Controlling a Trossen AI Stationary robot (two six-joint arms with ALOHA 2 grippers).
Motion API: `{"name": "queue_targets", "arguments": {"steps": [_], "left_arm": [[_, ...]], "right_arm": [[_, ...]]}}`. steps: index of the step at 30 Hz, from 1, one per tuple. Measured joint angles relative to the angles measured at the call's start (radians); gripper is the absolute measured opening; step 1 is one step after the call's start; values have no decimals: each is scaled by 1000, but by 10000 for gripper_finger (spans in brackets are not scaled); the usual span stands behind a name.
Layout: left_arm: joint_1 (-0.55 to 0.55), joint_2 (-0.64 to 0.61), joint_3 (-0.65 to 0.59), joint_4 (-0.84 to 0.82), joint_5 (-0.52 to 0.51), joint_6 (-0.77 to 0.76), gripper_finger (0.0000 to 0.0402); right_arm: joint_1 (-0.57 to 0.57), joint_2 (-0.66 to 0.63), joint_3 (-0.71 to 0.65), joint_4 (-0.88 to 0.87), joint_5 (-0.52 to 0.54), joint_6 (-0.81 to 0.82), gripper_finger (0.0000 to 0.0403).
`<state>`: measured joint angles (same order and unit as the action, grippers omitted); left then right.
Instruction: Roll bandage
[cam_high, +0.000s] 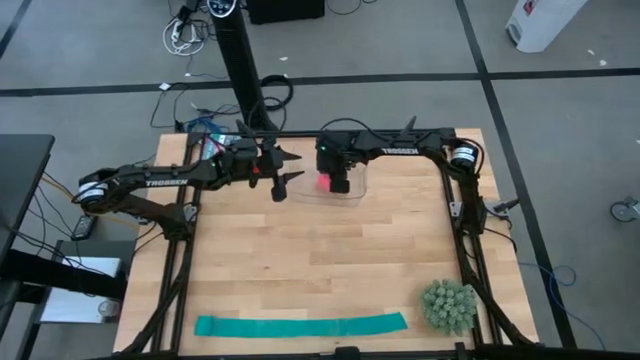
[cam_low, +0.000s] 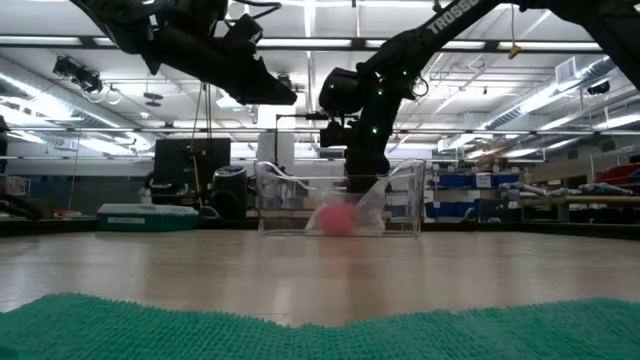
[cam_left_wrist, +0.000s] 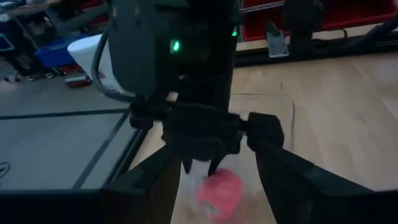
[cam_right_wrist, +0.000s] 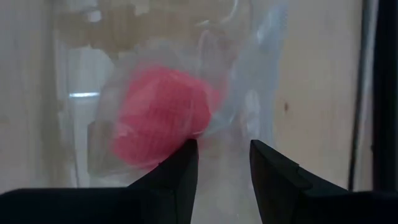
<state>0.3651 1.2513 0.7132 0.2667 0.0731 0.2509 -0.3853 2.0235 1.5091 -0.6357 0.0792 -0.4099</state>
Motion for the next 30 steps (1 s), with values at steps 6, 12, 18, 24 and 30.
{"name": "queue_targets", "arguments": {"steps": [6, 12, 18, 24, 30], "left_arm": [[-3, -9, 1, 3, 4, -22, 214], [-6, -9, 1, 2, 6, -30, 214], [-6, -9, 1, 2, 6, -48, 214], [-11, -9, 1, 16, 12, -41, 214], [-74, -58, 0, 48, 52, 19, 213]], "right_arm": [[-22, 5, -3, -16, -141, 16, 139], [-28, -2, -5, -71, -144, 38, 139], [-28, -70, -4, -62, -121, 77, 139], [-23, -138, -4, -57, -116, 96, 139], [-29, -262, -42, 0, -333, 146, 136]]}}
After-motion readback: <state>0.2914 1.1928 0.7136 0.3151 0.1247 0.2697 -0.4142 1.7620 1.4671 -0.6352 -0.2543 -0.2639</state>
